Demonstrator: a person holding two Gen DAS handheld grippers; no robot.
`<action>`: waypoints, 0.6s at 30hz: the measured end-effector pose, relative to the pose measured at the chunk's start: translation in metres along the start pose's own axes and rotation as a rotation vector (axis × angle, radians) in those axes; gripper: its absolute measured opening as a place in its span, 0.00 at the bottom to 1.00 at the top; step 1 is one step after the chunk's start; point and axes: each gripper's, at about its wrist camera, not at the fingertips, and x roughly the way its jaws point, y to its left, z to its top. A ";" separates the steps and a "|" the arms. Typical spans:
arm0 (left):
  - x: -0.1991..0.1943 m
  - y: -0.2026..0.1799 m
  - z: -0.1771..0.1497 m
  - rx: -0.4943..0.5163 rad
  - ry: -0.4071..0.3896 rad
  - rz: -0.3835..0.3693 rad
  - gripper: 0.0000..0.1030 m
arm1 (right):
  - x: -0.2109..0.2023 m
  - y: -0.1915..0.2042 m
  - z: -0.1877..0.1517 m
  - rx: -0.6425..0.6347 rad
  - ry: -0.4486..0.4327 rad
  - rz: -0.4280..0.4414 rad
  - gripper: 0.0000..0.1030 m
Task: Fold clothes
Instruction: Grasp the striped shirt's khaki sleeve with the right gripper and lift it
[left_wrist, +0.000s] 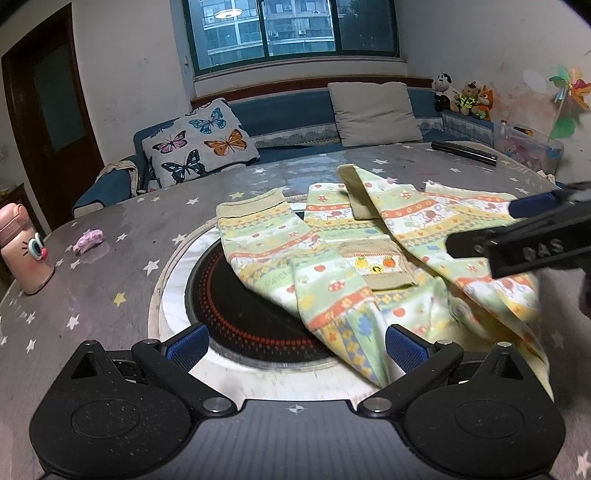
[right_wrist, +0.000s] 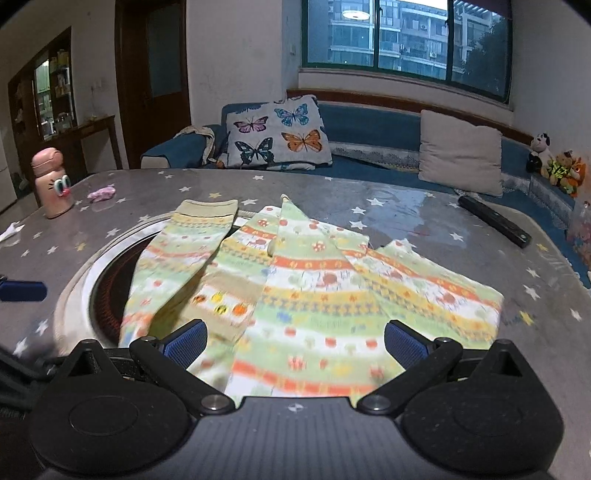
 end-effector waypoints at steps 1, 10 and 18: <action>0.003 0.001 0.002 -0.001 0.001 0.000 1.00 | 0.007 0.000 0.004 -0.005 0.000 0.000 1.00; 0.033 0.005 0.026 0.008 -0.004 -0.023 0.98 | 0.066 -0.003 0.041 -0.043 -0.004 -0.011 0.92; 0.064 0.004 0.042 0.025 0.020 -0.033 0.91 | 0.116 -0.010 0.065 -0.055 0.009 -0.043 0.86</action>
